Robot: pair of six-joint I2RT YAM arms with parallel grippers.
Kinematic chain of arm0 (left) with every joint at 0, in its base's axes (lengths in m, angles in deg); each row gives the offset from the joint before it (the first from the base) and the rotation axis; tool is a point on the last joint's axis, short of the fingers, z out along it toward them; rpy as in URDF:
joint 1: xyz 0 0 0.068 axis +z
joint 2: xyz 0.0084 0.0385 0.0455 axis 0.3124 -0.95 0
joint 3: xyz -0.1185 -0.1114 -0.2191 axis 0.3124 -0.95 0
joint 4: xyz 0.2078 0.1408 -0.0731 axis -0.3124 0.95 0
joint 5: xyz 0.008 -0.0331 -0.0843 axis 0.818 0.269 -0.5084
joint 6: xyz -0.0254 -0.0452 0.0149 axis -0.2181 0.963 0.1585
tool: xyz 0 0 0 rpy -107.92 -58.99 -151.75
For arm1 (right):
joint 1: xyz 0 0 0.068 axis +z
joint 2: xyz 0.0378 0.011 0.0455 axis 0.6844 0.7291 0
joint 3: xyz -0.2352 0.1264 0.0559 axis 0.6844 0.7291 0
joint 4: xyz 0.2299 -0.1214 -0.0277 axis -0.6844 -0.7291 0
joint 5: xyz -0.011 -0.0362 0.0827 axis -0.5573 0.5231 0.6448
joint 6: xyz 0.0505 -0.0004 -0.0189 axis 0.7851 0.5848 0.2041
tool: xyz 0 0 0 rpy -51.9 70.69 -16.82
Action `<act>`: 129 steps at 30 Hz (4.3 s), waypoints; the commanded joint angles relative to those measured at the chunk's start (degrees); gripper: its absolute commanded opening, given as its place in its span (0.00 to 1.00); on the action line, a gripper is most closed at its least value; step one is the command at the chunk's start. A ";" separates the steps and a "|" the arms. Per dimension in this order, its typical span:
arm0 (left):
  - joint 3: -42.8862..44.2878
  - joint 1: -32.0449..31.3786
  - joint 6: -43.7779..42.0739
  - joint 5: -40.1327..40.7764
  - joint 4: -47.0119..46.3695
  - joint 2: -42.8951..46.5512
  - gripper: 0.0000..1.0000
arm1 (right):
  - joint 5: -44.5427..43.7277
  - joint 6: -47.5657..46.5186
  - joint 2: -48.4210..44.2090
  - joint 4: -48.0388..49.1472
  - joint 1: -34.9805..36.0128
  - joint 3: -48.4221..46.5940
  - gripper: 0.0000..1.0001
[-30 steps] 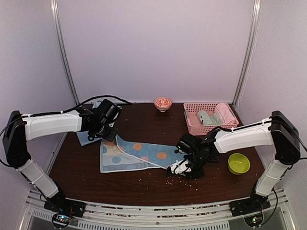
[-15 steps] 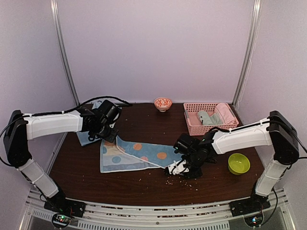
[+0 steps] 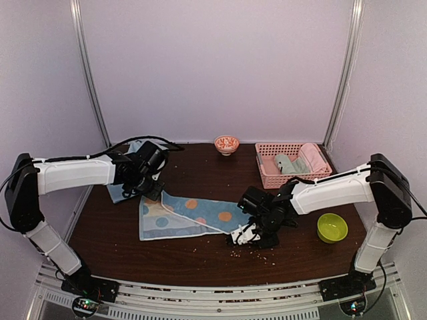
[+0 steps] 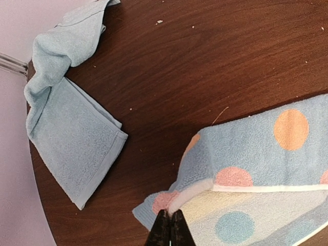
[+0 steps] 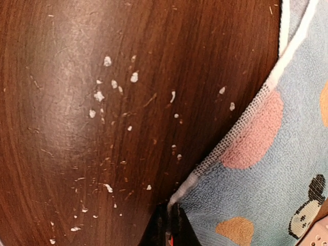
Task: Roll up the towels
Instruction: Flatten out the towel at the center of the board, then move the towel to the center of the board.
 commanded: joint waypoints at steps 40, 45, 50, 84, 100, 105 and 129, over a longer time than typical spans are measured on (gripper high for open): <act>3.61 -11.18 3.12 -15.69 11.16 37.86 0.00 | 34.88 8.92 -49.51 -24.39 -33.04 -6.61 0.00; 0.98 -7.56 4.40 -8.41 10.77 26.46 0.00 | 26.20 17.01 -45.98 -11.49 -33.04 -1.09 0.00; -4.08 3.18 1.64 -15.82 -0.77 11.44 0.00 | 18.95 17.48 -31.24 -2.36 -33.89 4.51 0.00; 12.14 10.34 -6.49 -17.22 -1.65 -13.75 0.23 | 5.27 24.67 -6.50 8.71 -38.01 -5.54 0.16; -7.62 -2.01 8.21 -24.50 5.29 -1.41 0.00 | 7.28 11.05 -18.64 -2.07 -29.54 10.17 0.07; -12.03 -4.28 10.32 -26.23 3.81 -3.18 0.00 | 4.59 8.27 -16.69 -1.79 -27.26 12.89 0.06; -27.20 -12.61 28.70 -24.66 12.05 6.87 0.00 | -3.06 6.39 -23.88 -8.59 -12.41 21.64 0.05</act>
